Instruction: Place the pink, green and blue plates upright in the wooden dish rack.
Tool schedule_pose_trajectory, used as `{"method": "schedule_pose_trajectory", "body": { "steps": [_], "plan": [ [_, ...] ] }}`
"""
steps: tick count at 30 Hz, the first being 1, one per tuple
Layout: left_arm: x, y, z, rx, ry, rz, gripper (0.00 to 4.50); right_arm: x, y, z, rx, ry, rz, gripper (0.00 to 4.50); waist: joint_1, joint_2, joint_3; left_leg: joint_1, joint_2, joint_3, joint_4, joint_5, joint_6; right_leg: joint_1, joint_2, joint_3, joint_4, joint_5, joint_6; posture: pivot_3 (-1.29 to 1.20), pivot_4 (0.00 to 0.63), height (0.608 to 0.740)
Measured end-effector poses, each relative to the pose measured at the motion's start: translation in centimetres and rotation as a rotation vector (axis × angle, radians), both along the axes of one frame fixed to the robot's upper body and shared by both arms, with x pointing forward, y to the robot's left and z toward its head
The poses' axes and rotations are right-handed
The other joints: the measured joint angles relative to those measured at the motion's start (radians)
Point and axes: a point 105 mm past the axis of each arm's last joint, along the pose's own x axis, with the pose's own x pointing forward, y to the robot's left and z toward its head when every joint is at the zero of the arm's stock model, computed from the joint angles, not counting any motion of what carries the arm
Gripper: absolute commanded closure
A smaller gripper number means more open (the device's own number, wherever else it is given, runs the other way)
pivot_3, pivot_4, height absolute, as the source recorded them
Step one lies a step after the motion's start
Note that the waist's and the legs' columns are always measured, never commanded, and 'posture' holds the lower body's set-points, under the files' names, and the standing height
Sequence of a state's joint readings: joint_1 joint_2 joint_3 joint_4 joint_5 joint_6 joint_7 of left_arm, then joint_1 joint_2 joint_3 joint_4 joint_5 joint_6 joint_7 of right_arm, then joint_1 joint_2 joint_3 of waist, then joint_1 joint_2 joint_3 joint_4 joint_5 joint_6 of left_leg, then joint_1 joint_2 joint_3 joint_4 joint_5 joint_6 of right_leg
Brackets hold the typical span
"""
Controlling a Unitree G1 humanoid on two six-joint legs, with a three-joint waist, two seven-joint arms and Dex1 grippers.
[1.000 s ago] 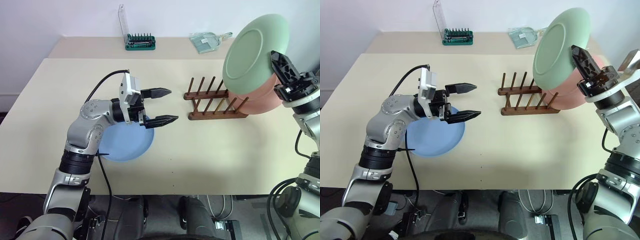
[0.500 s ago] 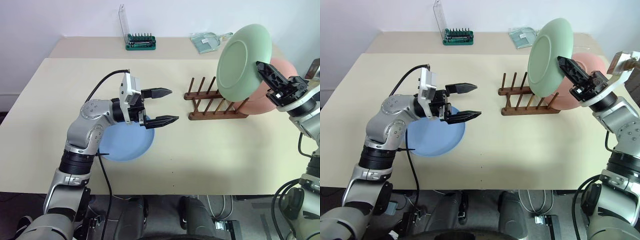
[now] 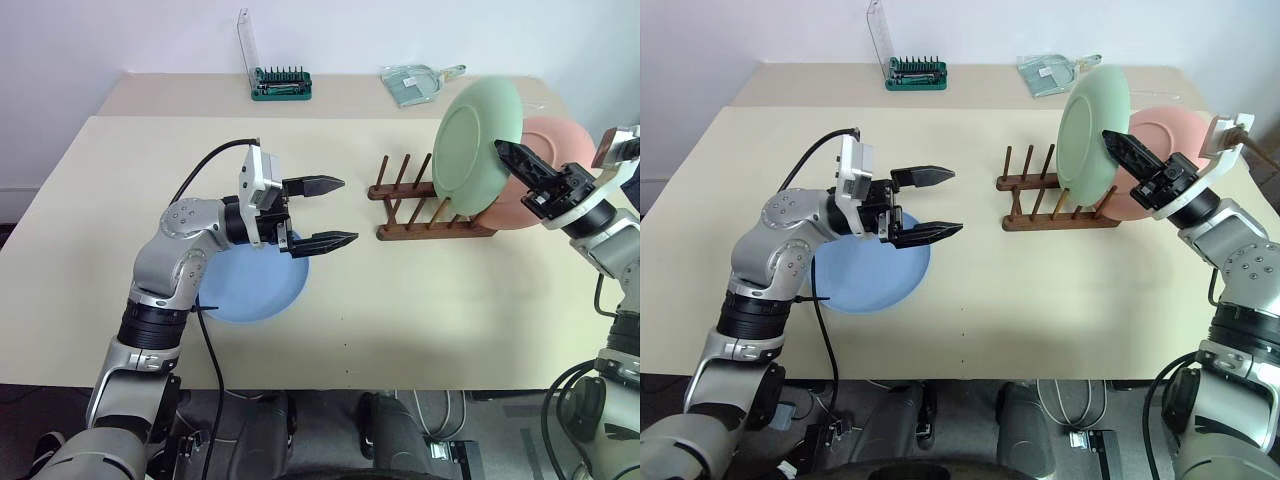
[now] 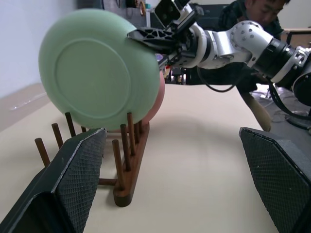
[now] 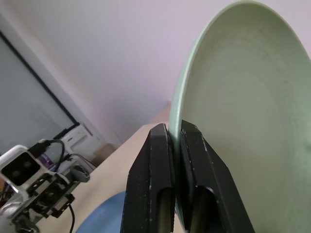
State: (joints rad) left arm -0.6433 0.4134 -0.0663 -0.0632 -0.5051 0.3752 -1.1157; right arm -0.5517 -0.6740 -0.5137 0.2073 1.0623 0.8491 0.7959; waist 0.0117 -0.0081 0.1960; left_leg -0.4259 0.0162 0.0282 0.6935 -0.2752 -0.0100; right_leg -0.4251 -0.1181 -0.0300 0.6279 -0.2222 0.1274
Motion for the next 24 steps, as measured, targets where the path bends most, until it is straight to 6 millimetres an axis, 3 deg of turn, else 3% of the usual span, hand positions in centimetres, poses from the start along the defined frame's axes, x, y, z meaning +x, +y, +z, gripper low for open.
{"method": "schedule_pose_trajectory", "body": {
  "steps": [1, 7, 18, 22, 24],
  "plan": [
    [0.0, 0.0, 0.0, 0.001, 0.005, 0.001, 0.0, 0.1, -0.1, -0.1, 0.001, 0.004, -0.005, 3.09, 0.0, 0.0, 0.0, 0.0, 0.0, 0.0, 0.0, 0.0, 0.0, 0.0, 0.0, 0.0, 0.0, 0.0, 0.0, 0.0, 0.15, 0.724],
    [-0.2, -0.1, 0.2, 0.001, -0.003, -0.002, 0.0, 0.6, -0.5, -0.1, -0.048, -0.014, -0.072, 0.11, 0.0, 0.0, 0.0, 0.0, 0.0, 0.0, 0.0, 0.0, 0.0, 0.0, 0.0, 0.0, 0.0, 0.0, 0.0, 0.0, 0.15, 0.724],
    [-0.2, -0.1, 0.2, -0.002, -0.001, -0.006, 0.0, 1.2, -1.4, 0.7, -0.179, -0.142, -0.217, 0.05, 0.0, 0.0, 0.0, 0.0, 0.0, 0.0, 0.0, 0.0, 0.0, 0.0, 0.0, 0.0, 0.0, 0.0, 0.0, 0.0, 0.15, 0.724],
    [-0.1, 0.1, 0.1, 0.017, 0.018, -0.001, 0.0, 0.8, -1.9, 3.2, -0.13, -0.26, -0.265, 0.05, -0.001, 0.0, 0.0, 0.0, 0.0, 0.0, 0.0, 0.0, 0.0, 0.0, 0.0, 0.0, 0.0, 0.0, 0.0, 0.0, 0.15, 0.724],
    [0.5, 0.8, -0.1, 0.05, 0.096, 0.015, 0.0, -0.5, -0.9, 4.8, -0.135, -0.336, -0.202, 0.05, -0.001, 0.0, 0.0, 0.0, 0.0, 0.0, -0.001, 0.0, 0.0, 0.0, 0.0, 0.0, 0.0, 0.0, 0.0, 0.0, 0.15, 0.724]
  ]
}}
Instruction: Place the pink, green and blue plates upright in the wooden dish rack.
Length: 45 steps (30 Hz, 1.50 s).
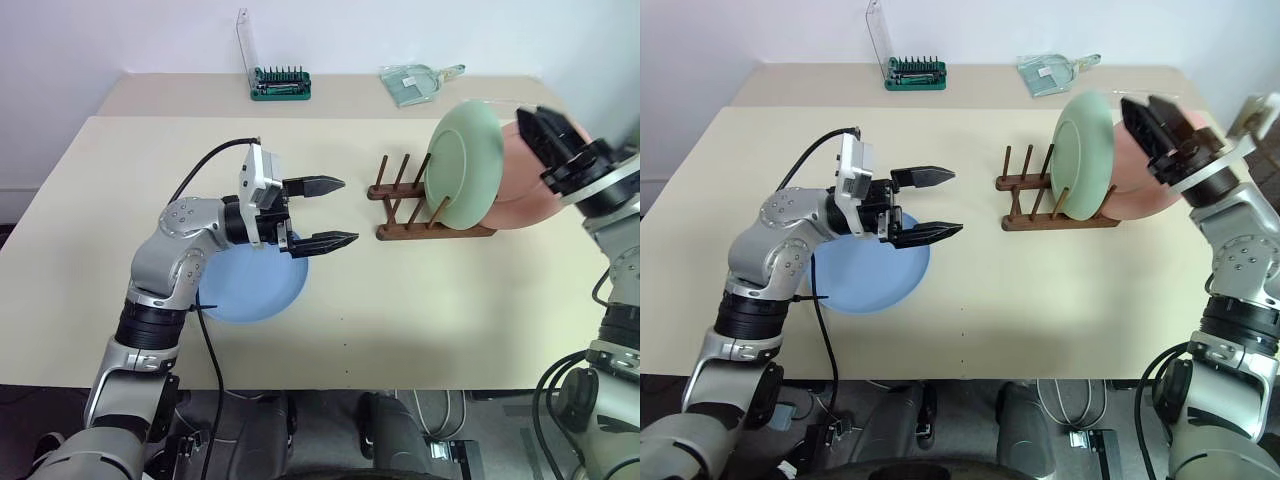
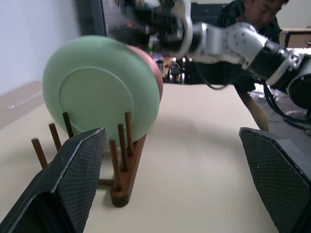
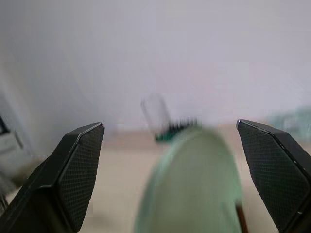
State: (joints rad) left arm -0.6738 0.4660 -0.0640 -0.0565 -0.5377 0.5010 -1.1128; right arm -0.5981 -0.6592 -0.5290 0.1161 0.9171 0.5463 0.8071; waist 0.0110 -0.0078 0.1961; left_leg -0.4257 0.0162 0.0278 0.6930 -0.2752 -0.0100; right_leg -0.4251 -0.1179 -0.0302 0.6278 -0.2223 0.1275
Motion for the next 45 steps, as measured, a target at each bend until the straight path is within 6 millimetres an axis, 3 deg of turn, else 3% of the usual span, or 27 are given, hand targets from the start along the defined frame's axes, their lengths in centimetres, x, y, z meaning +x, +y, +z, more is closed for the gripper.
{"method": "schedule_pose_trajectory", "body": {
  "steps": [4, 9, 12, 17, 21, 25, 28, 31, 37, 45],
  "plan": [
    [1.3, 1.3, -0.8, 0.039, 0.127, 0.065, 0.0, -3.2, 4.0, 0.0, -0.205, -0.021, 0.188, 0.05, 0.0, -0.001, 0.0, 0.0, 0.0, 0.0, 0.0, 0.0, 0.0, 0.0, 0.0, 0.0, 0.0, 0.0, 0.0, 0.0, 0.15, 0.724],
    [2.8, 2.2, -1.4, 0.065, 0.151, 0.162, 0.0, -5.1, 7.0, -0.9, -0.264, -0.013, 0.36, 0.05, 0.0, -0.001, 0.0, 0.0, 0.0, -0.001, 0.0, 0.0, 0.0, 0.0, 0.0, 0.0, 0.0, 0.0, 0.0, 0.0, 0.15, 0.724],
    [3.8, 4.9, -2.2, 0.148, 0.183, 0.269, 0.0, -6.3, 8.6, -1.3, -0.3, -0.018, 0.461, 0.05, -0.004, -0.001, 0.0, 0.0, 0.0, -0.001, 0.0, 0.0, 0.0, 0.0, 0.0, 0.0, 0.0, 0.0, 0.0, 0.0, 0.15, 0.724],
    [5.3, 9.0, -3.4, 0.276, 0.178, 0.433, 0.0, -6.3, 9.9, -2.4, -0.298, 0.015, 0.526, 0.05, 0.001, -0.002, 0.0, 0.0, 0.0, -0.001, 0.0, 0.0, 0.0, 0.0, 0.0, 0.0, 0.0, 0.0, 0.0, 0.0, 0.15, 0.724],
    [4.9, 11.9, -2.3, 0.378, 0.089, 0.458, 0.0, -5.8, 10.0, -2.7, -0.276, 0.028, 0.545, 0.05, 0.001, -0.002, 0.001, -0.001, 0.0, 0.0, 0.0, 0.0, 0.0, -0.001, 0.0, 0.0, 0.0, 0.0, 0.0, 0.0, 0.15, 0.724],
    [3.2, 15.4, -0.3, 0.479, 0.063, 0.393, 0.0, -5.3, 10.4, -2.6, -0.28, 0.028, 0.572, 0.05, -0.001, -0.002, 0.001, 0.0, 0.0, 0.0, -0.001, 0.0, 0.0, -0.002, 0.0, 0.0, 0.0, 0.0, 0.0, 0.0, 0.15, 0.724],
    [2.4, 19.5, -0.3, 0.496, 0.287, 0.502, 0.0, -4.9, 10.4, -3.0, -0.282, 0.038, 0.569, 0.05, -0.005, -0.002, 0.001, 0.0, 0.0, 0.001, -0.002, 0.0, 0.0, -0.002, 0.0, 0.0, 0.0, -0.001, 0.0, 0.0, 0.15, 0.724],
    [3.2, 22.0, -1.5, 0.402, 0.528, 0.703, 0.0, -4.7, 10.7, -3.4, -0.279, 0.043, 0.572, 0.05, 0.004, -0.003, 0.001, -0.001, 0.0, 0.0, -0.001, 0.0, 0.0, -0.001, 0.0, -0.001, 0.001, -0.001, 0.001, 0.0, 0.15, 0.724],
    [3.2, 21.6, -4.0, 0.358, 0.848, 0.831, 0.0, -4.5, 11.0, -3.6, -0.273, 0.043, 0.573, 0.05, -0.001, -0.007, 0.002, -0.002, 0.0, 0.0, -0.001, 0.0, 0.0, -0.002, 0.0, -0.001, 0.002, -0.001, 0.001, 0.0, 0.15, 0.724],
    [3.2, 19.6, -3.3, 0.314, 1.06, 0.826, 0.0, -4.1, 11.5, -3.8, -0.265, 0.041, 0.574, 0.05, -0.007, -0.007, 0.002, -0.001, 0.0, 0.0, -0.002, 0.0, 0.0, -0.002, 0.0, -0.001, 0.002, -0.001, 0.001, 0.0, 0.15, 0.724]
  ]
}}
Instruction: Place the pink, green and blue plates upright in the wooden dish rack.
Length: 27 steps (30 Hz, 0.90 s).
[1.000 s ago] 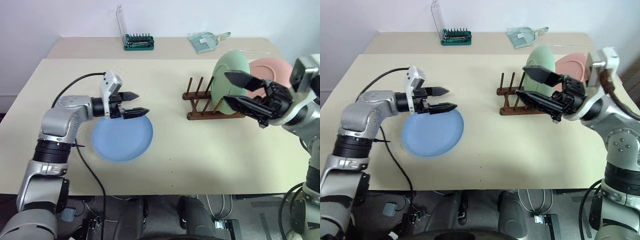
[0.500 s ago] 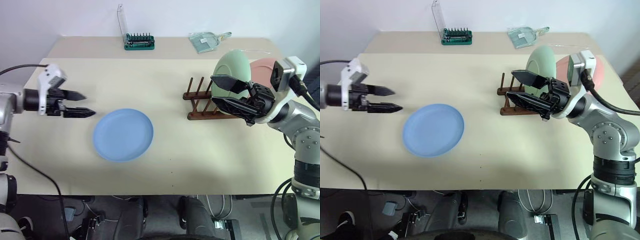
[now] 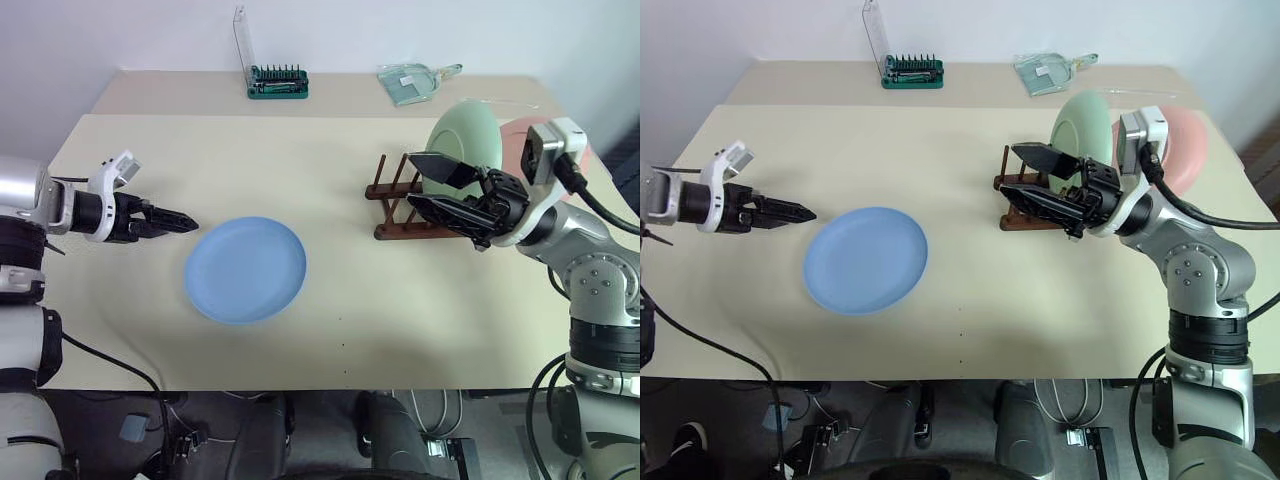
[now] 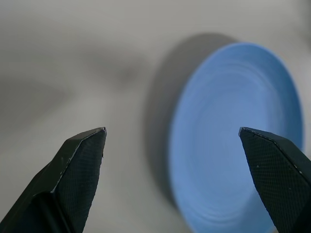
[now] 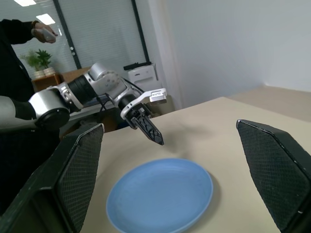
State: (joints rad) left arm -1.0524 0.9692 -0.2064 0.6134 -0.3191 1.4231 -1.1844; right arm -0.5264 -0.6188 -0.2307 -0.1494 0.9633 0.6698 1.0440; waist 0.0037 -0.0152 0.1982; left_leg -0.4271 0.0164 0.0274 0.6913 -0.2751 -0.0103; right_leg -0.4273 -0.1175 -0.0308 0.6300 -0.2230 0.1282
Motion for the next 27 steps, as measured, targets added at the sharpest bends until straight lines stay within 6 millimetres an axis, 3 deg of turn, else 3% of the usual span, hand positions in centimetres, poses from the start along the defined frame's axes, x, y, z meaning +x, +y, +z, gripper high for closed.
{"method": "schedule_pose_trajectory", "body": {
  "steps": [4, 8, 11, 14, 21, 27],
  "plan": [
    [-0.1, -0.7, -0.4, -0.026, 0.073, -0.011, 0.0, 0.1, 0.0, 0.0, 0.002, 0.003, -0.009, 0.05, 0.002, 0.0, 0.0, 0.0, 0.0, 0.0, 0.0, 0.0, 0.0, 0.0, 0.0, 0.0, 0.0, 0.0, 0.0, 0.0, 0.15, 0.724],
    [-0.3, -1.3, -2.2, 0.042, 0.151, -0.081, 0.0, 0.3, 0.1, -0.1, 0.003, 0.007, -0.021, 0.05, 0.002, 0.0, 0.0, 0.0, 0.0, 0.0, 0.0, 0.0, 0.0, 0.0, 0.0, 0.0, 0.0, 0.0, 0.0, 0.0, 0.15, 0.724],
    [-0.1, -1.4, -2.5, 0.076, 0.172, -0.116, 0.0, 0.3, 0.0, -0.1, 0.003, 0.008, -0.03, 0.05, 0.002, 0.0, 0.0, 0.0, 0.0, 0.0, 0.0, 0.0, 0.0, -0.001, 0.0, 0.0, 0.0, 0.0, 0.0, 0.0, 0.15, 0.724],
    [0.2, -1.8, -2.7, 0.071, 0.185, -0.137, 0.83, 0.1, -0.1, -0.4, 0.001, 0.013, -0.045, 0.0, 0.006, 0.0, 0.0, 0.0, 0.0, 0.0, 0.0, 0.0, 0.0, 0.0, 0.0, 0.0, -0.001, 0.0, 0.0, 0.0, 0.15, 0.724],
    [0.3, -3.3, -4.2, 0.056, 0.233, -0.177, 4.41, -0.1, -0.3, -0.6, 0.003, 0.024, -0.076, 0.0, 0.005, 0.0, 0.0, -0.001, 0.0, 0.0, 0.0, 0.0, 0.0, -0.001, 0.0, 0.001, 0.0, 0.0, 0.0, 0.0, 0.15, 0.724],
    [0.4, -3.4, -4.6, 0.054, 0.241, -0.158, 4.47, -0.2, -0.4, -0.3, 0.003, 0.024, -0.085, 0.0, 0.004, 0.0, 0.0, -0.001, 0.0, 0.0, 0.0, 0.0, 0.0, -0.001, 0.0, 0.001, 0.0, 0.0, 0.0, 0.0, 0.15, 0.724]
  ]
}}
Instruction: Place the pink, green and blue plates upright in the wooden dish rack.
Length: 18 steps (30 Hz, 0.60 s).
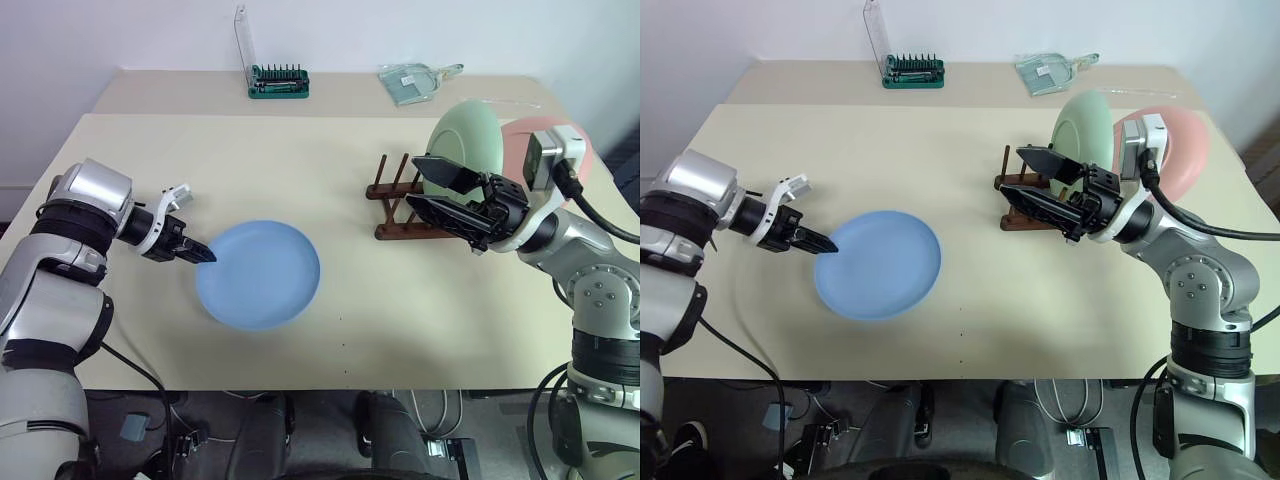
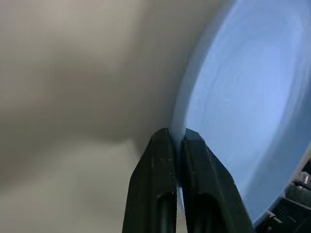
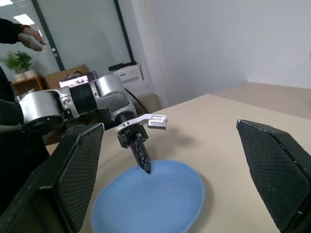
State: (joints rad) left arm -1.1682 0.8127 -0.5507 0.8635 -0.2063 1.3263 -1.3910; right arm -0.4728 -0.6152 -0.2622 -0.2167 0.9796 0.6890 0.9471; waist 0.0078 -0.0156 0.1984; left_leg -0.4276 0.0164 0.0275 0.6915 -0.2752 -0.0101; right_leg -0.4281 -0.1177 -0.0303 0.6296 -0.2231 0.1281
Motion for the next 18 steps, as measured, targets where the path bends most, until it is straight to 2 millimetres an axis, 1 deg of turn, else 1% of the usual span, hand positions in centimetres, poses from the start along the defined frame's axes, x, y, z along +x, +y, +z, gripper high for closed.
{"method": "schedule_pose_trajectory", "body": {
  "steps": [3, 5, 6, 7, 9, 11, 12, 13, 14, 15, 18],
  "plan": [
    [0.5, 0.0, 0.7, -0.04, -0.044, 0.032, 4.47, 0.0, 0.0, 0.0, 0.0, 0.0, -0.001, 0.0, 0.0, 0.0, 0.0, 0.0, 0.0, 0.0, 0.0, 0.0, 0.0, 0.0, 0.0, 0.0, 0.0, 0.0, 0.0, 0.0, 0.15, 0.724],
    [1.3, -0.2, 2.0, -0.128, -0.118, 0.076, 4.47, 0.0, 0.0, 0.0, -0.002, -0.004, 0.001, 0.0, 0.002, 0.0, 0.0, 0.0, 0.0, 0.0, 0.001, 0.0, 0.0, 0.0, 0.0, 0.0, 0.0, 0.0, 0.0, 0.0, 0.15, 0.724],
    [1.9, -0.4, 3.1, -0.177, -0.171, 0.097, 4.47, 0.0, 0.0, 0.1, -0.002, -0.011, -0.001, 0.0, 0.003, -0.001, 0.001, 0.0, 0.0, 0.0, 0.001, 0.0, 0.0, 0.0, 0.0, 0.0, 0.0, 0.0, 0.0, 0.0, 0.15, 0.724],
    [2.7, -0.7, 4.7, -0.252, -0.247, 0.123, 4.47, 0.1, 0.1, 0.3, -0.007, -0.025, -0.006, 0.0, 0.003, -0.001, 0.001, -0.001, 0.0, -0.001, 0.001, 0.0, 0.0, 0.0, 0.0, 0.0, 0.0, 0.0, 0.0, 0.0, 0.15, 0.724],
    [4.1, -1.4, 9.4, -0.41, -0.434, 0.156, 4.47, 0.2, 0.6, 0.9, -0.006, -0.059, -0.006, 0.0, 0.002, -0.003, 0.002, -0.002, 0.0, -0.002, 0.002, 0.0, 0.0, -0.001, 0.0, -0.001, 0.0, 0.0, 0.0, 0.0, 0.15, 0.724],
    [5.3, -2.1, 14.2, -0.508, -0.677, 0.18, 4.47, 0.6, 1.7, 2.7, 0.019, -0.138, -0.026, 0.0, -0.002, -0.002, 0.001, -0.001, 0.0, -0.002, 0.003, 0.0, 0.0, -0.001, -0.001, -0.001, 0.001, 0.0, 0.0, 0.0, 0.15, 0.724],
    [5.8, -2.6, 15.9, -0.528, -0.793, 0.198, 4.47, 0.9, 2.4, 3.8, 0.015, -0.198, -0.049, 0.0, -0.003, -0.001, 0.001, -0.001, 0.0, -0.002, 0.003, 0.0, 0.0, -0.001, -0.001, -0.001, 0.001, 0.0, 0.0, 0.0, 0.15, 0.724],
    [6.4, -3.0, 16.7, -0.528, -0.89, 0.223, 4.47, 1.3, 3.2, 4.9, -0.002, -0.274, -0.082, 0.0, -0.003, -0.001, 0.0, 0.0, 0.0, -0.001, 0.003, 0.0, -0.001, 0.0, -0.002, -0.001, 0.002, 0.0, 0.0, 0.0, 0.15, 0.724],
    [6.9, -3.5, 17.1, -0.52, -0.987, 0.265, 4.47, 1.5, 4.0, 6.1, -0.02, -0.384, -0.128, 0.0, -0.003, 0.0, 0.0, 0.001, 0.0, 0.0, 0.002, 0.001, -0.002, 0.0, -0.002, -0.001, 0.002, 0.0, 0.001, 0.0, 0.15, 0.724],
    [7.4, -4.0, 16.8, -0.516, -1.046, 0.315, 4.47, 1.5, 4.9, 7.1, -0.017, -0.475, -0.155, 0.0, -0.003, -0.001, 0.0, 0.001, 0.0, 0.0, 0.002, 0.003, -0.005, 0.0, -0.001, -0.001, 0.002, 0.0, 0.0, 0.0, 0.15, 0.724],
    [8.5, -5.5, 15.3, -0.505, -1.131, 0.484, 4.47, 0.8, 7.3, 9.1, 0.09, -0.634, -0.184, 0.0, -0.002, -0.002, 0.001, -0.001, 0.0, 0.0, 0.002, 0.004, -0.008, 0.0, -0.001, -0.001, 0.003, 0.001, 0.0, 0.0, 0.15, 0.724]
  ]
}}
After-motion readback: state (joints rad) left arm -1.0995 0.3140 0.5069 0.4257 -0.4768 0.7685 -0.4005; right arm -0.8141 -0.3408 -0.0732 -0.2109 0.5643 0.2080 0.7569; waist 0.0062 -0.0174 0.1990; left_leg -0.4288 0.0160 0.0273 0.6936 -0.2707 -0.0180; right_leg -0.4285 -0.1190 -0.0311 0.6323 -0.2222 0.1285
